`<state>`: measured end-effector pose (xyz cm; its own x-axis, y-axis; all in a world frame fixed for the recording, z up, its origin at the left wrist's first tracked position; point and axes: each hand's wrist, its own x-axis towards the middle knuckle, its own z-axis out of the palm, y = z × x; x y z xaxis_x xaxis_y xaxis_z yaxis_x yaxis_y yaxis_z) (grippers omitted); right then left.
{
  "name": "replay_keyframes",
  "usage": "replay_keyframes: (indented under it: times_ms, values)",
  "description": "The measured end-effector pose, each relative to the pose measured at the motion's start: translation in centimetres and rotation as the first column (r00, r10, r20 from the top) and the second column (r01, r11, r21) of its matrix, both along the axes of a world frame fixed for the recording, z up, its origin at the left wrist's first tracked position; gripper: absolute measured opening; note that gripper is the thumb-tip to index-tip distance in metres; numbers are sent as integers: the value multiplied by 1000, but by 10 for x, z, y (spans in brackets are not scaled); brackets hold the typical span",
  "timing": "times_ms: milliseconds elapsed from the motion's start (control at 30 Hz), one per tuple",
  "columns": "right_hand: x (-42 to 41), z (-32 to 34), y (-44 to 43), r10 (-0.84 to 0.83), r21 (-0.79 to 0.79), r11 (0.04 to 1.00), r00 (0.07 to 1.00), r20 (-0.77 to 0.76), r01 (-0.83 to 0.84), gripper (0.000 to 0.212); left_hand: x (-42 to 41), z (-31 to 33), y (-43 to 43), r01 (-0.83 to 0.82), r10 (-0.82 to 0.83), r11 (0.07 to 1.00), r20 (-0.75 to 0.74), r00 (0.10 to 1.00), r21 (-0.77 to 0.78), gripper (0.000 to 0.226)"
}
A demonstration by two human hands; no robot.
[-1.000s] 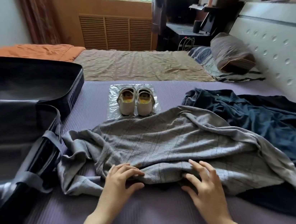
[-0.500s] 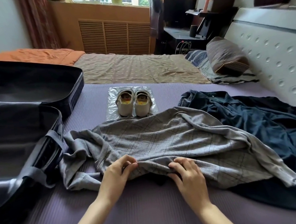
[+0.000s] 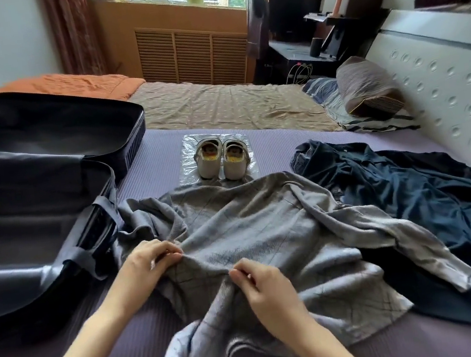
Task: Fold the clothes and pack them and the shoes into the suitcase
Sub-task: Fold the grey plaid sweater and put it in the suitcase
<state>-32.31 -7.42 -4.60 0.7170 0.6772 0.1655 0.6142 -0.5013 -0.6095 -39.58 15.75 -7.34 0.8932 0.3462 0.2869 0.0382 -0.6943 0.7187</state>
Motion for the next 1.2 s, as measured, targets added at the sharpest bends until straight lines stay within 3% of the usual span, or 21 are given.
replay_keyframes:
  times_ms: [67, 167, 233, 333, 467, 500, 633, 800, 867, 967, 1033, 1100, 1200]
  values:
    - [-4, -18, 3, 25, -192, 981, 998, 62, -12, 40, -15, -13, 4, -42, 43, 998, -18, 999, 47, 8]
    - [-5, -42, -5, 60, -192, 980, 998, 1, -59, 83, -37, -25, -11, -124, 124, 992, -10, 992, -7, 15]
    - [-6, -52, -15, 71, -220, 973, 997, 18, -66, 92, -50, -34, -28, -182, 181, 983, -22, 983, -29, 20]
    - [-8, -66, -29, 126, -303, 951, 974, 190, -64, 80, -60, -49, -53, -271, 267, 961, -76, 961, -47, 35]
    - [-17, -74, -39, 115, -385, 921, 985, 126, -58, 74, -59, -56, -67, -419, 405, 899, -125, 906, -127, 60]
    - [-20, -70, -38, 108, -414, 908, 992, 70, -69, 70, -57, -57, -68, -444, 428, 887, -135, 893, -125, 61]
    - [-29, -77, -35, 98, -388, 920, 989, 114, -47, 63, -51, -55, -72, -544, 530, 833, -137, 837, -98, 60]
    - [-39, -78, -25, 37, -256, 966, 974, 222, 22, 65, -45, -54, -78, -613, 604, 784, -109, 790, -98, 53]
    - [-41, -80, -21, 8, -243, 969, 971, 241, 52, 64, -44, -49, -78, -624, 624, 746, -81, 777, -234, 48]
    - [-43, -82, -20, -1, -182, 982, 975, 220, 42, 42, -50, -38, -73, -555, 645, 670, 18, 764, -493, 44]
    - [-44, -80, -19, 17, -154, 988, 973, 228, 18, 37, -59, -31, -62, -535, 659, 653, 53, 751, -536, 44]
    - [-46, -75, -17, 43, -113, 994, 965, 260, -14, 35, -70, -25, -49, -550, 646, 694, 66, 760, -465, 42]
    - [-56, -71, -12, 67, -89, 995, 964, 259, -45, 42, -80, -20, -38, -605, 628, 772, 89, 773, -195, 38]
